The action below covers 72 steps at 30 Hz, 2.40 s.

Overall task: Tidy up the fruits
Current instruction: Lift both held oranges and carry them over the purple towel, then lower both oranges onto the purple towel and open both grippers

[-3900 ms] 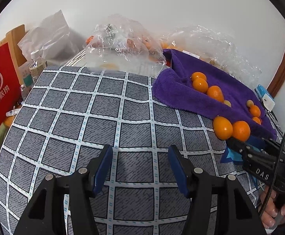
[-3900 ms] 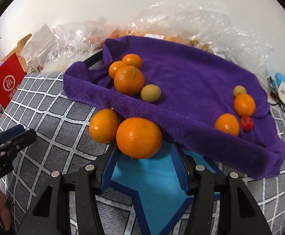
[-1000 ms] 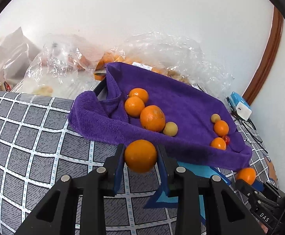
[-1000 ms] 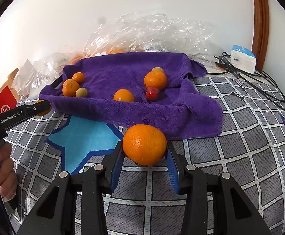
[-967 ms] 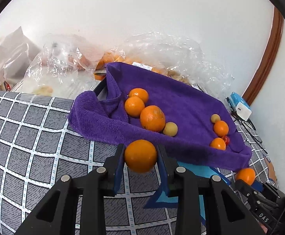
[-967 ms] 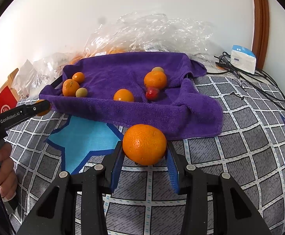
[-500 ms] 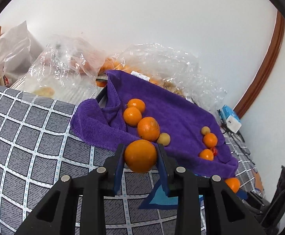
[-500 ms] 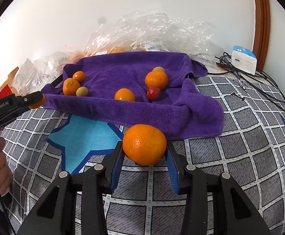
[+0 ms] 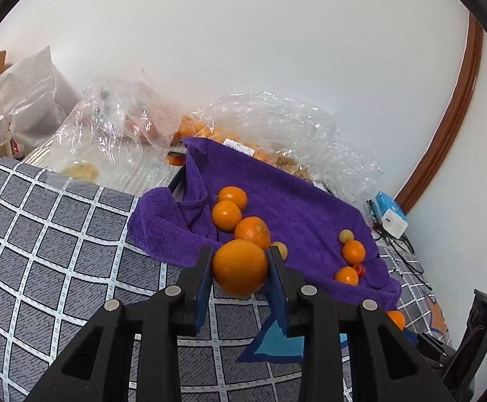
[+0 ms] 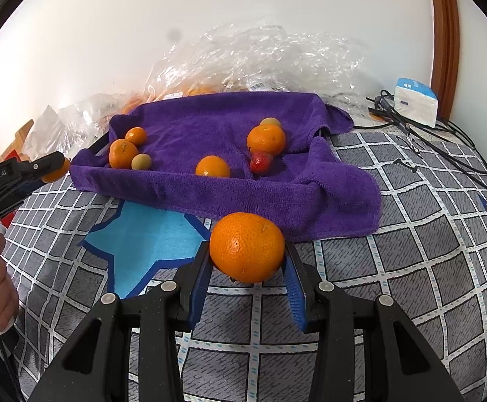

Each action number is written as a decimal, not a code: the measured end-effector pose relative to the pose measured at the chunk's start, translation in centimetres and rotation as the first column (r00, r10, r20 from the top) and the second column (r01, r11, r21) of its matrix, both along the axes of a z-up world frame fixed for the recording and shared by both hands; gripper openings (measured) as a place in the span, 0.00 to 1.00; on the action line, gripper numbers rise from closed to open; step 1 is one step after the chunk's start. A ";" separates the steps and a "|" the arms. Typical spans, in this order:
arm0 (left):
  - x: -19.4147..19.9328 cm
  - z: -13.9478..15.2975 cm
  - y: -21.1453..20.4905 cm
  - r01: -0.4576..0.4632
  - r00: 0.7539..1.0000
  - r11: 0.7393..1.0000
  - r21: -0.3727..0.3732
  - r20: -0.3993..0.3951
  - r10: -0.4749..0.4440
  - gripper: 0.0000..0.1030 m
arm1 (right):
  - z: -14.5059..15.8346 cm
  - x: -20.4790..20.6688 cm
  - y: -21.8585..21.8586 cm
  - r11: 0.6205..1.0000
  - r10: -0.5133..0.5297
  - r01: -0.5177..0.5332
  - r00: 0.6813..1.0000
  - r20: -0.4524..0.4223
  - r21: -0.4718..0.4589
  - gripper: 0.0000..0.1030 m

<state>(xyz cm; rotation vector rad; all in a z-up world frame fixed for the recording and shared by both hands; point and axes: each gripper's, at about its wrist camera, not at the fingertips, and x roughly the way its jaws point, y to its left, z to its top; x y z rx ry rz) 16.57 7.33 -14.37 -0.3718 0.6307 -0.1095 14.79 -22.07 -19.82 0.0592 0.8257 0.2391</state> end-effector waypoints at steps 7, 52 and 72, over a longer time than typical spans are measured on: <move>0.1 -0.2 0.3 -0.007 1.000 1.000 -0.019 -0.008 0.007 0.29 | 0.5 -0.1 0.4 1.000 0.012 -0.012 1.000 -0.006 0.001 0.40; 14.9 -1.9 -5.1 0.193 0.954 0.974 0.122 -0.255 -0.157 0.29 | -0.4 13.3 6.6 0.989 0.101 -0.111 0.990 -0.094 -0.100 0.46; 13.4 -0.7 -5.6 0.205 0.957 0.955 0.215 -0.251 -0.149 0.41 | 0.2 12.8 6.1 0.990 0.114 -0.122 0.987 -0.113 -0.069 0.52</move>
